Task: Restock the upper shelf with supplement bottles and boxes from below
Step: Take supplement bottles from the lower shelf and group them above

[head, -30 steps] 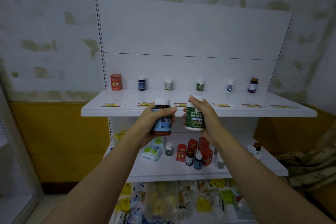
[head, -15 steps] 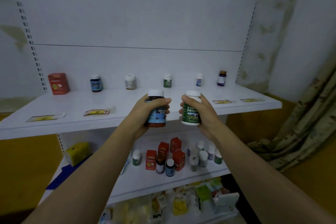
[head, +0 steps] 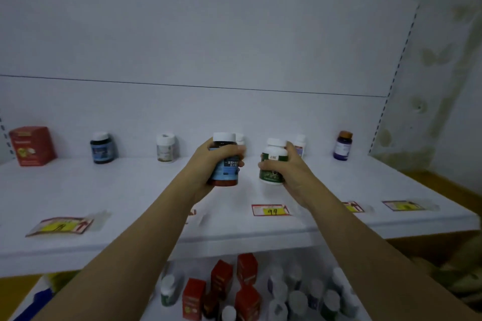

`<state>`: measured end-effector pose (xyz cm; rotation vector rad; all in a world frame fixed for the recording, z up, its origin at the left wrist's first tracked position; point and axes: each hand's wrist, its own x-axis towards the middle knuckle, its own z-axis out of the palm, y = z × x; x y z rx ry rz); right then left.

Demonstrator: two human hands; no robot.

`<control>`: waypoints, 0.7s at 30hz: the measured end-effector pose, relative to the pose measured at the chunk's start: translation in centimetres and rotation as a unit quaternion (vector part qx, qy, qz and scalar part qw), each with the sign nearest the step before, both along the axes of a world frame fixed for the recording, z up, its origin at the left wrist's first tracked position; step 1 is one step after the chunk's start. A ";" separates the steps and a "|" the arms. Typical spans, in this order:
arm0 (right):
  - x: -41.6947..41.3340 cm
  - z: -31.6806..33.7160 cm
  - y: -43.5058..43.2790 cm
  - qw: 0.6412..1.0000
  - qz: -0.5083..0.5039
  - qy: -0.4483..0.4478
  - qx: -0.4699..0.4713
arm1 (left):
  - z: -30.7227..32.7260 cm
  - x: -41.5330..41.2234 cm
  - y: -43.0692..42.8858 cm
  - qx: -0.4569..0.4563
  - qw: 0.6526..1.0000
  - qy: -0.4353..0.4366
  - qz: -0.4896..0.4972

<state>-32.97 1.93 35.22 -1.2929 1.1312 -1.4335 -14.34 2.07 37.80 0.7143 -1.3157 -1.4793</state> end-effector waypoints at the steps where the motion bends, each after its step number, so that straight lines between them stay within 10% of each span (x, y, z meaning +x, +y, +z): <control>1: -0.2 -0.3 -1.4 1.000 0.002 0.010 0.004 | -0.1 -0.1 -1.3 -0.007 1.000 -0.010 0.002; 21: -2.8 -5.2 -20.9 0.980 -0.088 0.164 0.069 | -0.1 -0.3 -21.7 -0.006 0.999 -0.037 -0.005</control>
